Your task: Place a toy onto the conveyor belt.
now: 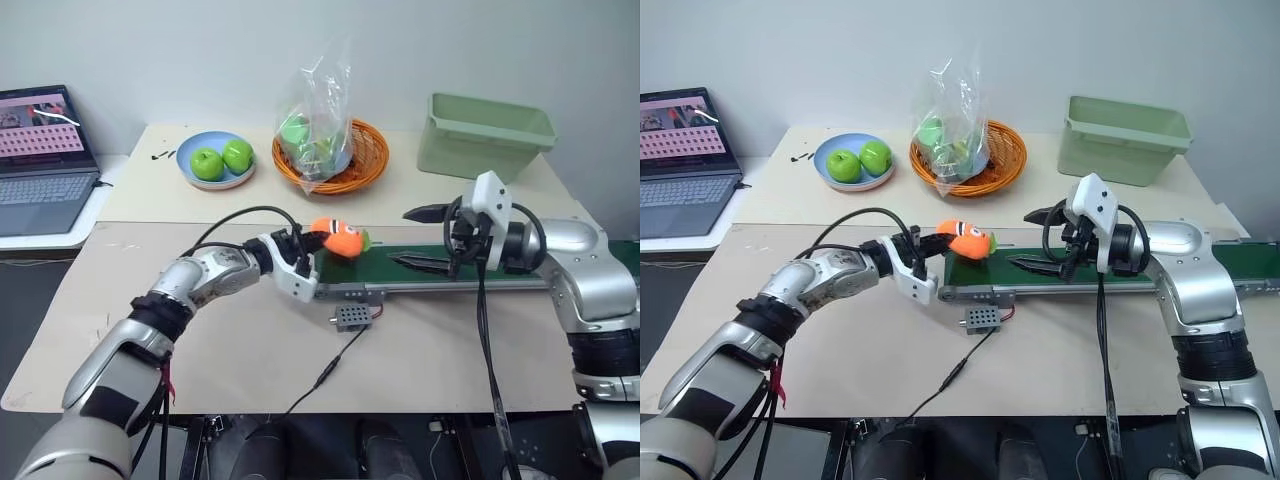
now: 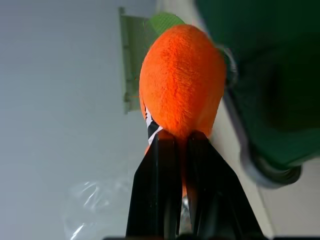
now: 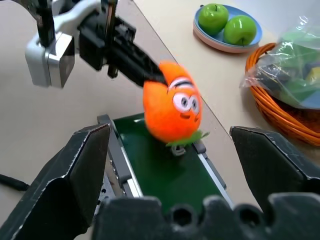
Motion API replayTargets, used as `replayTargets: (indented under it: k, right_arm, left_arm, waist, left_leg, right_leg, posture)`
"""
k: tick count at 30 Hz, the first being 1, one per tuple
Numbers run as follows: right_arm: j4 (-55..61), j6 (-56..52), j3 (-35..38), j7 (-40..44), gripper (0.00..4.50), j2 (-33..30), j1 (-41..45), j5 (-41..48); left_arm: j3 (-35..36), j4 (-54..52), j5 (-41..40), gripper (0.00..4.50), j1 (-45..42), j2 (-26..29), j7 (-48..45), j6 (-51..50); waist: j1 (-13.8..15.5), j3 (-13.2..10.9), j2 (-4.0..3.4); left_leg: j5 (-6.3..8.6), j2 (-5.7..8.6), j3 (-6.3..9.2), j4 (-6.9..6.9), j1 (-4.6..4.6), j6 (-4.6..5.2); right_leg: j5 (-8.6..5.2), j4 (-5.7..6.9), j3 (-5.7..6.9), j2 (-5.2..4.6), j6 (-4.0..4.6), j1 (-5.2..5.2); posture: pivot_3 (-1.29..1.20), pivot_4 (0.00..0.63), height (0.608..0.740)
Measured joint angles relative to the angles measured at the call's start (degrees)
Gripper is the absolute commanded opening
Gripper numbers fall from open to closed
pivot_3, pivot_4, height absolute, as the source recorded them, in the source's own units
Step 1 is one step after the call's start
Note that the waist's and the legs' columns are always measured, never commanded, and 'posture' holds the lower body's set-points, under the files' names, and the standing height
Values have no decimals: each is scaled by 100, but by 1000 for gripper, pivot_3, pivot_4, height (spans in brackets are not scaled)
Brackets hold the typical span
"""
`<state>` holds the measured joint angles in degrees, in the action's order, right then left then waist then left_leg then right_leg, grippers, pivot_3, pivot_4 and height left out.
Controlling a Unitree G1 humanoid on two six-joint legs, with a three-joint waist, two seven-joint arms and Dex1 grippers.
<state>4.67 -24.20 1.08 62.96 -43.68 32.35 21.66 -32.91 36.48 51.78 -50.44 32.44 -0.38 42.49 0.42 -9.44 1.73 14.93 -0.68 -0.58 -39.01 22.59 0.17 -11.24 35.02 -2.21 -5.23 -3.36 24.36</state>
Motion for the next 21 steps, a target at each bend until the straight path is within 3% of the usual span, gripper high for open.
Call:
replayTargets:
  k: [7,11,19,21]
  right_arm:
    - [203,-110,84,-134,4500,-19,-168,64]
    - [231,-123,87,-185,4500,-20,-170,108]
    - [214,-123,71,-182,4500,-18,-154,113]
    - [195,-123,69,-177,4500,-18,-150,112]
  left_arm:
    - [-324,712,222,247,-198,-140,90,282]
    - [-311,782,-165,1269,-200,-147,-286,563]
    - [96,548,-1541,4213,64,-116,-1536,745]
    - [250,415,-1906,4439,164,-79,-1890,611]
  waist:
    - [-7,0,0]
    - [-8,0,0]
    - [-50,1,-1]
    - [-71,1,-1]
  left_leg:
    - [0,0,0,-2,0,0]
    - [0,-1,1,-2,-1,0]
    - [0,-4,1,-3,-6,0]
    - [0,-4,1,-3,-7,0]
  right_leg:
    - [0,0,0,-1,-1,-1]
    - [0,1,0,-1,-1,-1]
    - [0,3,-2,2,-1,-3]
    - [0,3,-2,2,-1,-3]
  posture:
    - [0,150,740]
    - [0,150,740]
    - [0,150,740]
    - [0,150,740]
